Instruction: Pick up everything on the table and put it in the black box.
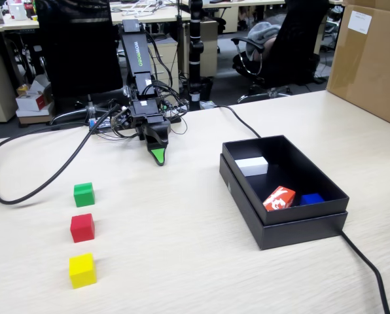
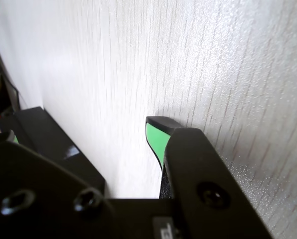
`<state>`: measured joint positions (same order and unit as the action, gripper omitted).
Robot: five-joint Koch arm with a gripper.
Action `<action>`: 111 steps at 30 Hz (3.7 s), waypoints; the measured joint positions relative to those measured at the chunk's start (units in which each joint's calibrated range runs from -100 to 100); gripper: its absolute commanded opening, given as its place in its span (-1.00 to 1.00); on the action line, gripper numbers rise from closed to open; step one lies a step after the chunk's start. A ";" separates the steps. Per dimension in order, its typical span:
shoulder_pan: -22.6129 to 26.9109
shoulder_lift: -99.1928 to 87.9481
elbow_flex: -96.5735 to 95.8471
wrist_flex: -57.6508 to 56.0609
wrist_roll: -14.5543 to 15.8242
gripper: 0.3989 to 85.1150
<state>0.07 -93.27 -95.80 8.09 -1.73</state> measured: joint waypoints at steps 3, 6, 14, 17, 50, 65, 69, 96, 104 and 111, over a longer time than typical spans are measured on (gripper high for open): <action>0.00 0.00 0.00 0.00 0.00 0.17; 0.00 0.00 0.00 0.00 0.00 0.17; 0.00 0.00 0.00 0.00 0.00 0.17; 0.15 -0.13 0.00 0.00 0.00 0.16; -2.74 -4.53 51.21 -71.39 2.88 0.12; -19.34 22.01 63.90 -76.73 -8.40 0.12; -21.34 32.88 68.19 -74.02 -9.87 0.11; -22.76 76.89 89.37 -66.36 -12.55 0.12; -22.37 81.81 90.73 -64.81 -12.70 0.12; -21.98 85.57 93.93 -64.73 -12.36 0.11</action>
<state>-21.90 -7.70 -1.87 -56.64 -14.09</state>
